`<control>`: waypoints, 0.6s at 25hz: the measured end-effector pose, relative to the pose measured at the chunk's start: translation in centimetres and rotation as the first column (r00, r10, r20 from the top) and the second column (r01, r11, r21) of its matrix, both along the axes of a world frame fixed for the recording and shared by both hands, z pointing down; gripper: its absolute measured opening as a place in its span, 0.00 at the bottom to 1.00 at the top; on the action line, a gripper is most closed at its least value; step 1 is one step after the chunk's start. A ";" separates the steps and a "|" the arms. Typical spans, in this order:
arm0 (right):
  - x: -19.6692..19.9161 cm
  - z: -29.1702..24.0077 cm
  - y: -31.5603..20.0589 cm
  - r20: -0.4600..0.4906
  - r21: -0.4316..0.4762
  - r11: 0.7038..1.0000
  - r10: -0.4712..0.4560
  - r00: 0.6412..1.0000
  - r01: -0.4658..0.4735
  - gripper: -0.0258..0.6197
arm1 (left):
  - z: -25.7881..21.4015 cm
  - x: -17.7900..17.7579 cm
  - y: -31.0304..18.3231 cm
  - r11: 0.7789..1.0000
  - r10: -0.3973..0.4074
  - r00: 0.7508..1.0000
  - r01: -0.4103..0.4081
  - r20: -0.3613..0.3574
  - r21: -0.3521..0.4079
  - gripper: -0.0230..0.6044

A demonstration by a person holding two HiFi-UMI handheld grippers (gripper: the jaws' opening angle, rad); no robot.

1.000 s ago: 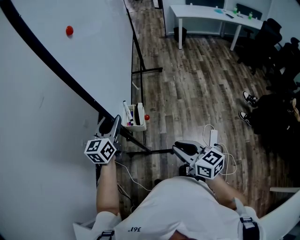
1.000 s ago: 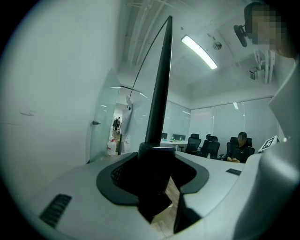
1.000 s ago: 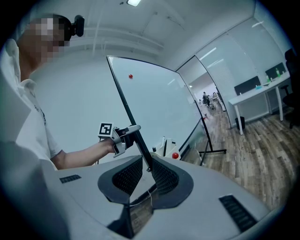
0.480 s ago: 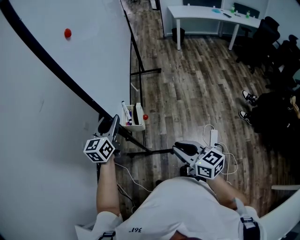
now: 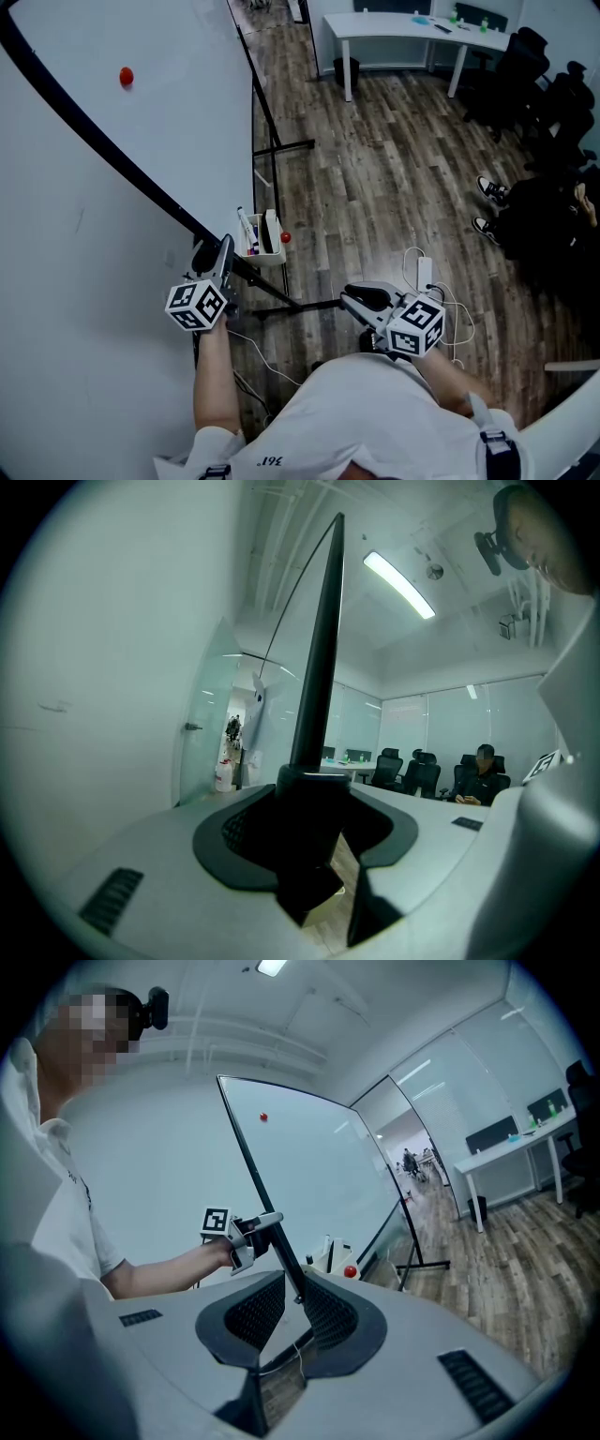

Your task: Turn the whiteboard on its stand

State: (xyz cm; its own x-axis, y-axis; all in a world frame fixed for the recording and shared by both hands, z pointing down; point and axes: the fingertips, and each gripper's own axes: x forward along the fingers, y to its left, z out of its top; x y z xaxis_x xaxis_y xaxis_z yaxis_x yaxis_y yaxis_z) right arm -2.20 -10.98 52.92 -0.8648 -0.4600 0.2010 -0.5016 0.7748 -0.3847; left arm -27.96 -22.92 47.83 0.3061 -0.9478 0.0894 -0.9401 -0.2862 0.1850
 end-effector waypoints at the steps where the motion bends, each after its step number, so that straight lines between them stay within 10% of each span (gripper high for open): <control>1: 0.0 -0.1 0.0 0.001 0.000 1.000 0.002 1.000 -0.002 0.17 | -0.1 0.0 0.0 1.000 0.000 1.000 0.000 0.000 -0.001 0.35; 15: -0.2 -2.5 -0.1 0.010 -0.006 1.000 -0.008 1.000 0.008 0.17 | -2.3 0.8 0.9 1.000 0.013 1.000 -0.013 0.005 -0.007 0.35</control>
State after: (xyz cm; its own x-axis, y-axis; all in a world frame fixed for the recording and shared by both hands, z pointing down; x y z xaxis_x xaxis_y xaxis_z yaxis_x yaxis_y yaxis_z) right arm -2.43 -11.11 50.41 -0.8706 -0.4516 0.1952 -0.4913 0.7764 -0.3947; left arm -27.15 -21.98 45.54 0.3181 -0.9431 0.0974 -0.9373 -0.2973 0.1818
